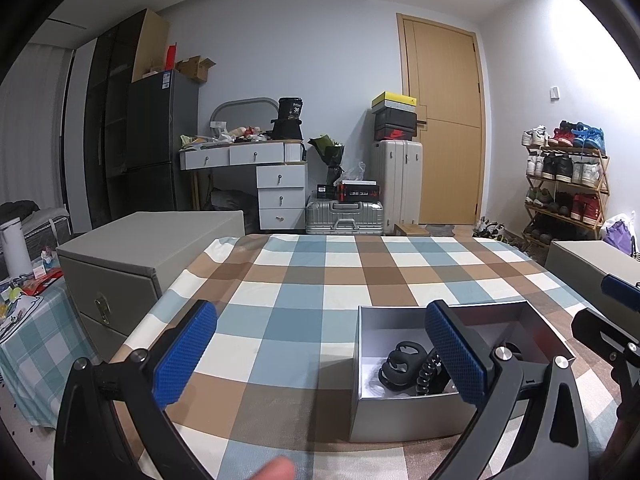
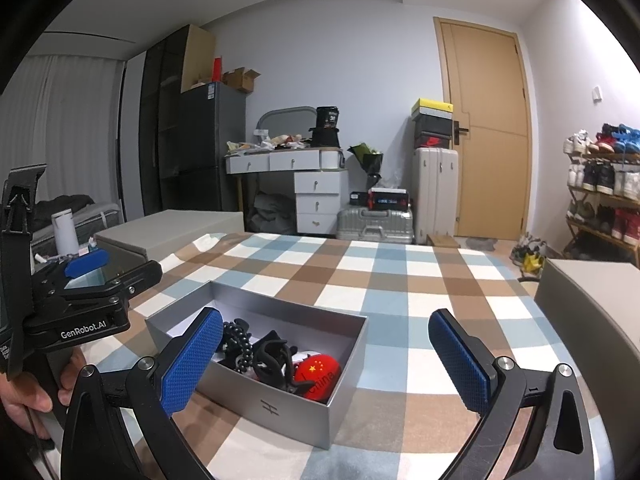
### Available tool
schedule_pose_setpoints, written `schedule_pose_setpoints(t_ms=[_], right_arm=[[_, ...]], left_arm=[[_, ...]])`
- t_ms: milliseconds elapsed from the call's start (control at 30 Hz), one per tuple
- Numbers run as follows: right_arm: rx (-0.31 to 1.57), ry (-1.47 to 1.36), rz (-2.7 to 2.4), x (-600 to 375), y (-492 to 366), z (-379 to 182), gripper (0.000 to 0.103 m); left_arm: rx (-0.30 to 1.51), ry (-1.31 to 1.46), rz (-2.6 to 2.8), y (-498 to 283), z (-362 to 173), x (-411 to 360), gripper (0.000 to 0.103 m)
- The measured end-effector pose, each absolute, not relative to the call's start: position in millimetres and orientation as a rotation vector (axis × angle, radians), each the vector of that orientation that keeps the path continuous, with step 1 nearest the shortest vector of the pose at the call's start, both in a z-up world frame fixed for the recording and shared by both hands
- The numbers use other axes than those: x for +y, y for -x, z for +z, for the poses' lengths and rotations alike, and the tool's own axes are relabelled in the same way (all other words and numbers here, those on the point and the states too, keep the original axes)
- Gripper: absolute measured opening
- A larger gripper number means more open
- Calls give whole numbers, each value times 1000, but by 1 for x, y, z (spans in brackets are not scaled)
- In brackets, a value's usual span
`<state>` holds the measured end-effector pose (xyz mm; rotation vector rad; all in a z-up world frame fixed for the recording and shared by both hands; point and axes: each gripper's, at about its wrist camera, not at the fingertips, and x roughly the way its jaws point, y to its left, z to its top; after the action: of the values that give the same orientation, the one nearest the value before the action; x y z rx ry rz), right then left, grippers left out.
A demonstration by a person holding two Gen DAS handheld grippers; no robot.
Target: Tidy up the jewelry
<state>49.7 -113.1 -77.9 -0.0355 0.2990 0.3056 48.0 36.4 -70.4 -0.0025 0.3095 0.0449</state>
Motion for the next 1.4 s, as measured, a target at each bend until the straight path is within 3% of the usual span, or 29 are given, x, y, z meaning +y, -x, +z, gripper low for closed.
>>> schedule_pose_setpoints(t_ms=[1400], right_arm=[[299,34,301,-114,-51,-79,103]], left_arm=[[311,-1,26,-51,-72,33,102]])
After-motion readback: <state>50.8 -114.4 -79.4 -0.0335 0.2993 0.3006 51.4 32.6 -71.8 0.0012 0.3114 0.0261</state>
